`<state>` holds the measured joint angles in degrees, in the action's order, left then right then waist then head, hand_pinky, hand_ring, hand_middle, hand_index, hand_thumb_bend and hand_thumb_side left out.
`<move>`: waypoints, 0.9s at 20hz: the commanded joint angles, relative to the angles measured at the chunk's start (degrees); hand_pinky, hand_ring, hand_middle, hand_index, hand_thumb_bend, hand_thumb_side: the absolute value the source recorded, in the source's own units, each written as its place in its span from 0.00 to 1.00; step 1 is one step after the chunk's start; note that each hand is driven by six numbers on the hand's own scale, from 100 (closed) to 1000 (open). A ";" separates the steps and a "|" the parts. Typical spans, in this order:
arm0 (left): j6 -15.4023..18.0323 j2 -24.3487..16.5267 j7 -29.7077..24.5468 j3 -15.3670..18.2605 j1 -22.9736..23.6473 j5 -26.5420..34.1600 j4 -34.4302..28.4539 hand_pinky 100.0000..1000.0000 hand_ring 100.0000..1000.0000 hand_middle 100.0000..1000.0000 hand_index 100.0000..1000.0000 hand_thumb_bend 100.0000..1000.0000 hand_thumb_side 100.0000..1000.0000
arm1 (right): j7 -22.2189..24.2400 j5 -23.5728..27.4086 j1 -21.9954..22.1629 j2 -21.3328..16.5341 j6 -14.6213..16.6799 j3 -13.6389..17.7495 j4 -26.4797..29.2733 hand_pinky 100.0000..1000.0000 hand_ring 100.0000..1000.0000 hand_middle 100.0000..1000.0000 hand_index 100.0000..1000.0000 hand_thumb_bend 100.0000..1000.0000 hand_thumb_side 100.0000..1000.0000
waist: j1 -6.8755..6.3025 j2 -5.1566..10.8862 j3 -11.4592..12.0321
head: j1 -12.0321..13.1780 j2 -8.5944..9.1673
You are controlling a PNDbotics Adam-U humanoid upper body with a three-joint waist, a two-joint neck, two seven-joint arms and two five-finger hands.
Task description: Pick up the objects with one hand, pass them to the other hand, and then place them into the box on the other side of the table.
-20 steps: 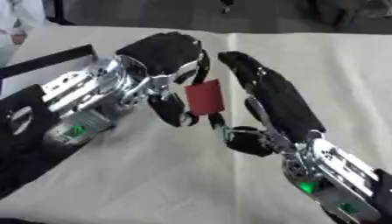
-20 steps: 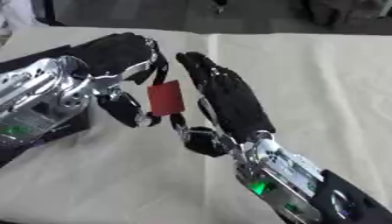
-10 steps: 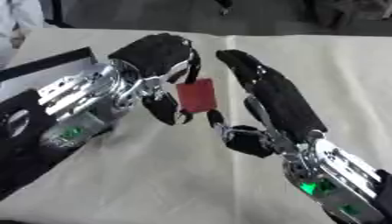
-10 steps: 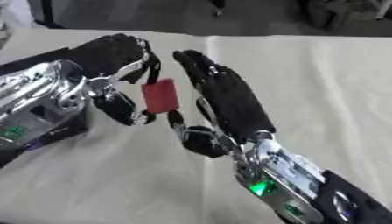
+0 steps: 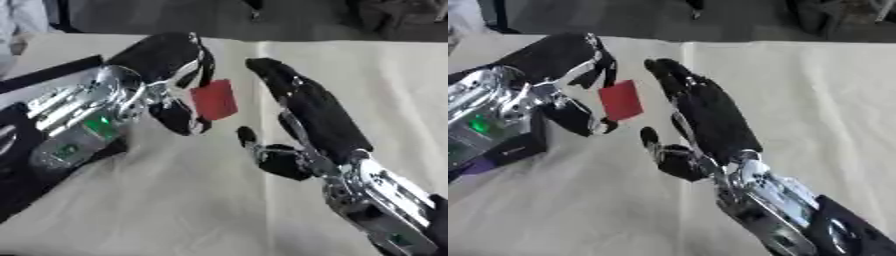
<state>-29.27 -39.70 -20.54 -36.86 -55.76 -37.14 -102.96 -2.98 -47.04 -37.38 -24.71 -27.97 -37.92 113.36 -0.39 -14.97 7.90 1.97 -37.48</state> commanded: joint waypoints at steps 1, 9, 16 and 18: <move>-1.46 -4.88 2.32 4.22 0.69 2.13 -1.64 0.58 0.31 0.14 0.31 0.00 0.00 | -2.15 2.76 -1.04 -1.67 0.74 0.38 1.23 0.75 0.76 0.88 1.00 0.07 0.07 | 0.10 1.17 -0.30 | 1.71 0.51; -3.27 -11.42 8.06 9.21 6.19 5.13 -0.87 0.59 0.31 0.14 0.31 0.00 0.00 | -9.05 11.13 -0.48 -5.40 7.14 1.87 1.23 0.77 0.77 0.87 0.98 0.00 0.08 | 1.13 1.00 -1.56 | 3.42 3.09; -5.24 -14.73 12.64 13.77 11.08 7.53 0.78 0.60 0.31 0.14 0.32 0.00 0.00 | -11.67 12.27 2.53 -9.85 9.46 6.14 1.23 0.78 0.80 0.82 0.88 0.00 0.10 | 2.06 0.70 -2.30 | 5.32 3.46; -5.97 -15.47 14.02 15.15 12.45 8.42 1.28 0.60 0.31 0.14 0.32 0.00 0.00 | -13.43 12.46 3.68 -11.18 9.22 8.07 1.23 0.77 0.79 0.81 0.88 0.00 0.12 | 2.28 0.58 -2.45 | 6.59 3.25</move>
<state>-34.89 -52.70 -7.49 -23.56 -42.78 -29.39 -101.55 -15.46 -34.93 -33.21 -33.84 -18.77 -31.57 113.39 2.11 -15.27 5.48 7.87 -34.62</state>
